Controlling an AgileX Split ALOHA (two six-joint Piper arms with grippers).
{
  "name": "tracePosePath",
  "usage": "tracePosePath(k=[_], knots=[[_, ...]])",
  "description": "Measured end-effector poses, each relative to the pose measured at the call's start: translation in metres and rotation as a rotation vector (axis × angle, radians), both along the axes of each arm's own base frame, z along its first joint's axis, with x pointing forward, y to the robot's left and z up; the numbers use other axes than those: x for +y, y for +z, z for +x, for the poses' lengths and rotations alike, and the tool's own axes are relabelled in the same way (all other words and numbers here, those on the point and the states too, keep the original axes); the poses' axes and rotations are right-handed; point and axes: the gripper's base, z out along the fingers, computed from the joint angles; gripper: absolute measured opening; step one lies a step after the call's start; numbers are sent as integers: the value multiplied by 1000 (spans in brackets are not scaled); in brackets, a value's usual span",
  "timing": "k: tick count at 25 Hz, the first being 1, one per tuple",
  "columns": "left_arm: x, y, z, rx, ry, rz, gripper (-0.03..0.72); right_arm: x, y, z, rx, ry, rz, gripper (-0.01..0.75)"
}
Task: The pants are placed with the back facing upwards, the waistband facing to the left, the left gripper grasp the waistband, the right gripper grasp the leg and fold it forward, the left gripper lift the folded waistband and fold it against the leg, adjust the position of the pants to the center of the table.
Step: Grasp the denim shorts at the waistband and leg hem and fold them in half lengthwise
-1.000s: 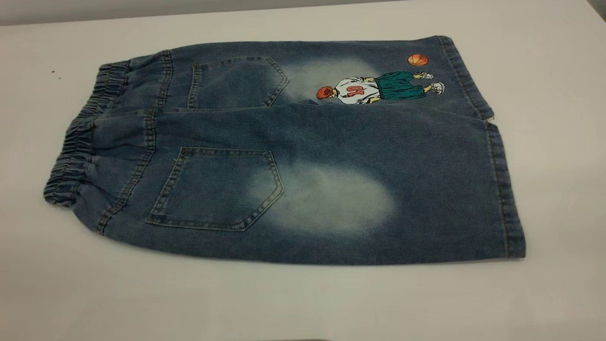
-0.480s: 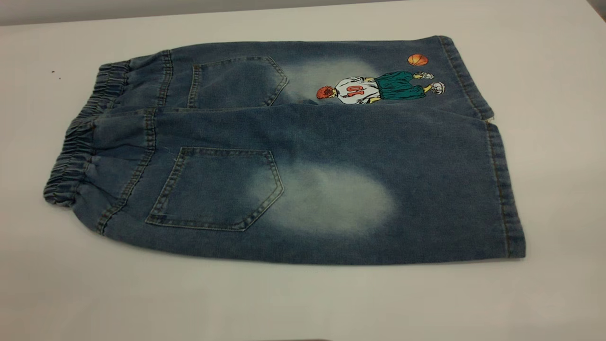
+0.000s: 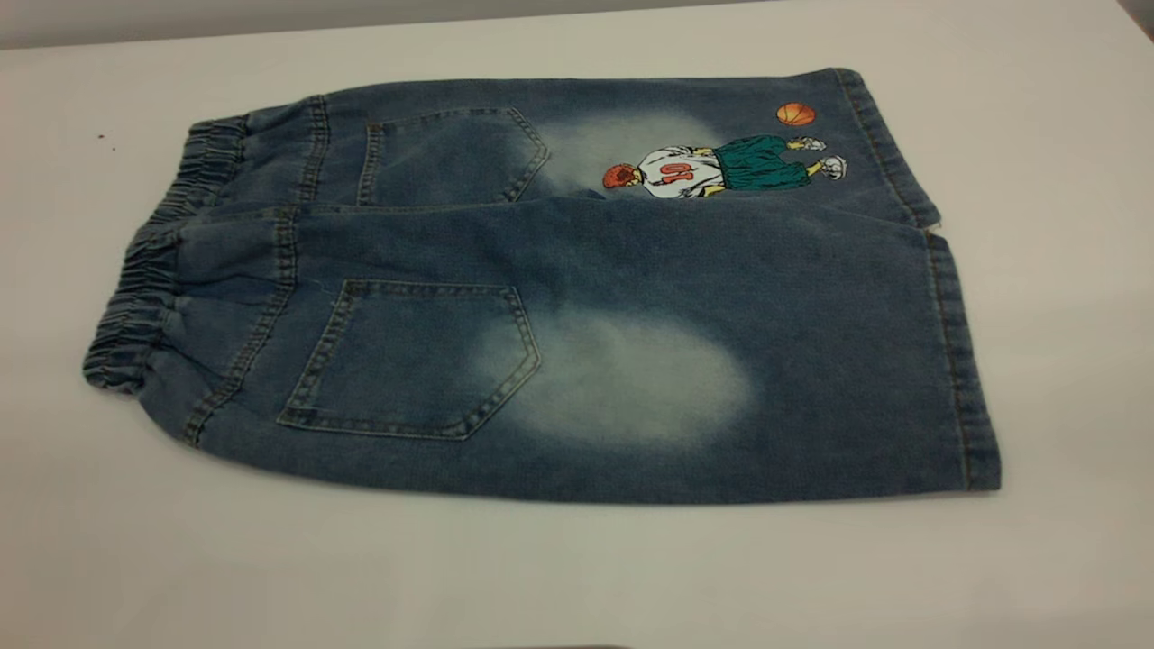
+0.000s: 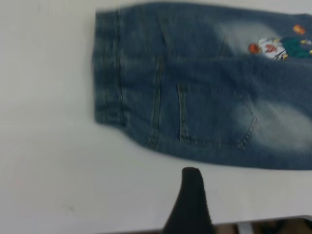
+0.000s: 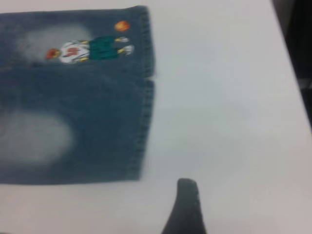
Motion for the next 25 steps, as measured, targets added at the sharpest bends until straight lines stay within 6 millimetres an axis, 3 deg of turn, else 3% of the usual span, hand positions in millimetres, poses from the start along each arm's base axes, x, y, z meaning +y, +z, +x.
tracePosePath(k=[6,10,14,19,25], knots=[[2,-9,78,266,53,-84,547,-2,31,41,50,17,-3,528],[8,-36,134,396,102,-72,547,-4,29,74,112,19,22,528],[14,-70,177,461,157,-45,547,-4,25,91,161,28,31,528],[20,-109,206,529,208,-17,547,-4,24,94,167,38,30,528],[23,-142,231,619,196,29,547,-4,24,94,166,41,29,529]])
